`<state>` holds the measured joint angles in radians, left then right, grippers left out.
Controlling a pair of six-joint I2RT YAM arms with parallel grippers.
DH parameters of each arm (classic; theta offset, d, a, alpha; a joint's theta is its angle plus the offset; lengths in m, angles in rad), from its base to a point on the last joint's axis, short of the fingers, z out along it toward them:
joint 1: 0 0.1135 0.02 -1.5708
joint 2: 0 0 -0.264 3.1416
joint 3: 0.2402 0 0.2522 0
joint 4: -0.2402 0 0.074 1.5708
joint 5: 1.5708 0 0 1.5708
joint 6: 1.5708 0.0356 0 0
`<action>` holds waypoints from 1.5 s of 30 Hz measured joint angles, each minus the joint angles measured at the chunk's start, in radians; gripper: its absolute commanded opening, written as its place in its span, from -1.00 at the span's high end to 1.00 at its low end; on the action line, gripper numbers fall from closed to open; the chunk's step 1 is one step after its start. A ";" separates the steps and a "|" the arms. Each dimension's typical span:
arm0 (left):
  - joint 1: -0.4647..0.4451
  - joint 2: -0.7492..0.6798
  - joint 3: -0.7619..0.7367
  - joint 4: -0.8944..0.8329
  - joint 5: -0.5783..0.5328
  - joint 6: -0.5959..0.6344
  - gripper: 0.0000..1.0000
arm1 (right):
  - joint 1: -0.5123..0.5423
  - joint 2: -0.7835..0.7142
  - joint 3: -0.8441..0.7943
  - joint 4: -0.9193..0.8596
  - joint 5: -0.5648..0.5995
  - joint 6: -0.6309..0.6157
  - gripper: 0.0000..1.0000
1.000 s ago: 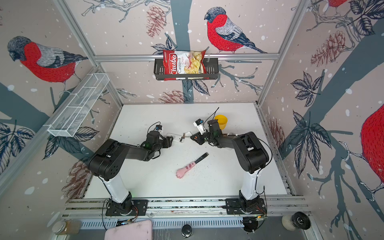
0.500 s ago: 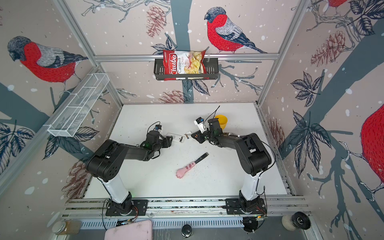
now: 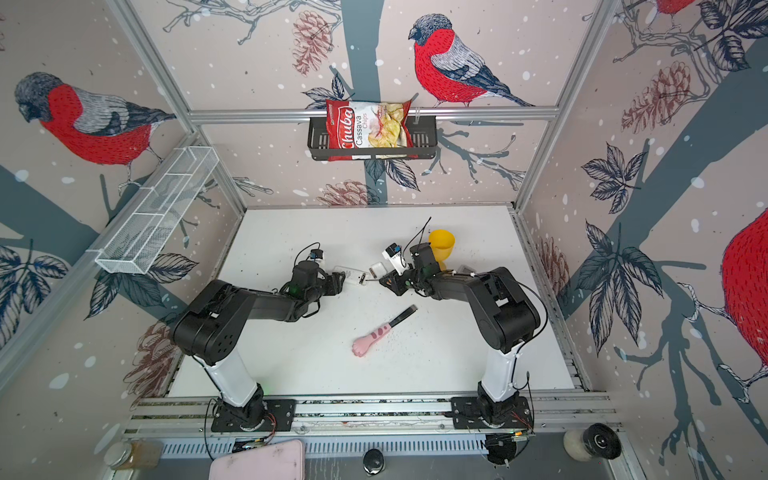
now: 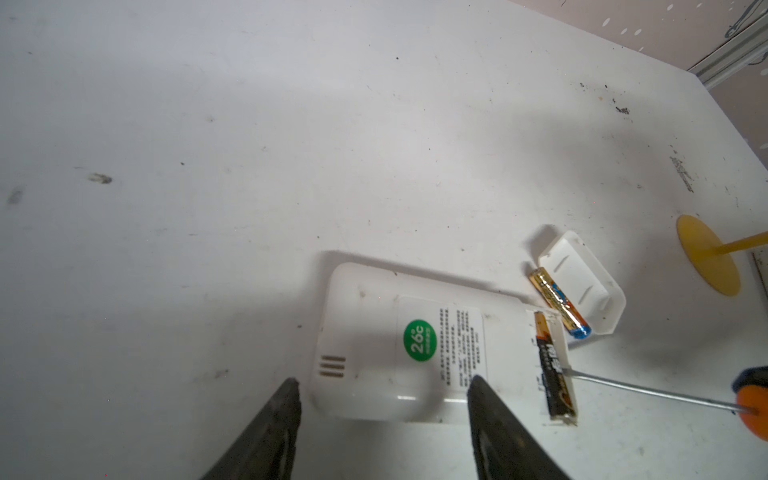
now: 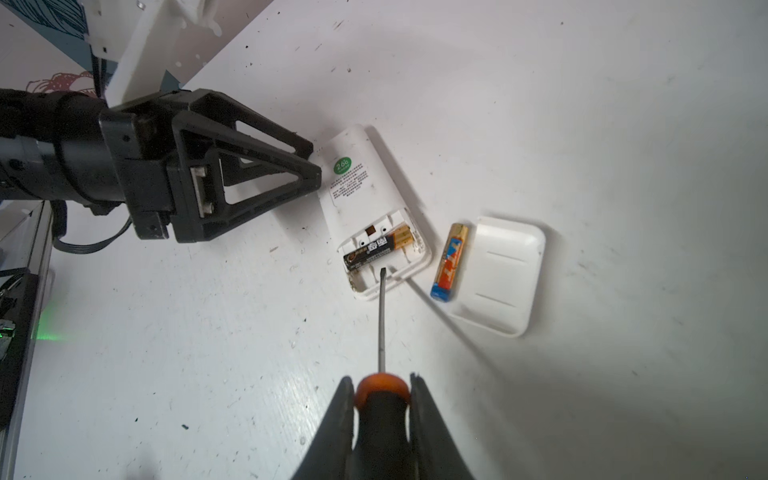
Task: Unload the batteries from the remote control
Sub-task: 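Reposition the screwdriver tip at the remaining battery with the right gripper, then lever the black battery up and flick it out with the screwdriver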
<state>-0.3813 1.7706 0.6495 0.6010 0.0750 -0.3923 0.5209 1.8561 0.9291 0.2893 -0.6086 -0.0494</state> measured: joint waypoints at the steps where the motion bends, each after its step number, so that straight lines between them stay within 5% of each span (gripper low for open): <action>1: 0.000 0.001 0.000 -0.001 0.000 0.000 -0.27 | 0.002 0.004 0.000 0.002 0.000 0.000 1.00; 45: 0.000 0.006 -0.008 0.014 0.006 -0.001 -0.27 | -0.014 0.048 0.086 0.052 -0.001 0.047 1.00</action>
<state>-0.3813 1.7767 0.6415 0.6155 0.0814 -0.3931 0.5072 1.9045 1.0153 0.3412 -0.6094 -0.0029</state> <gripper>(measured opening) 0.633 0.236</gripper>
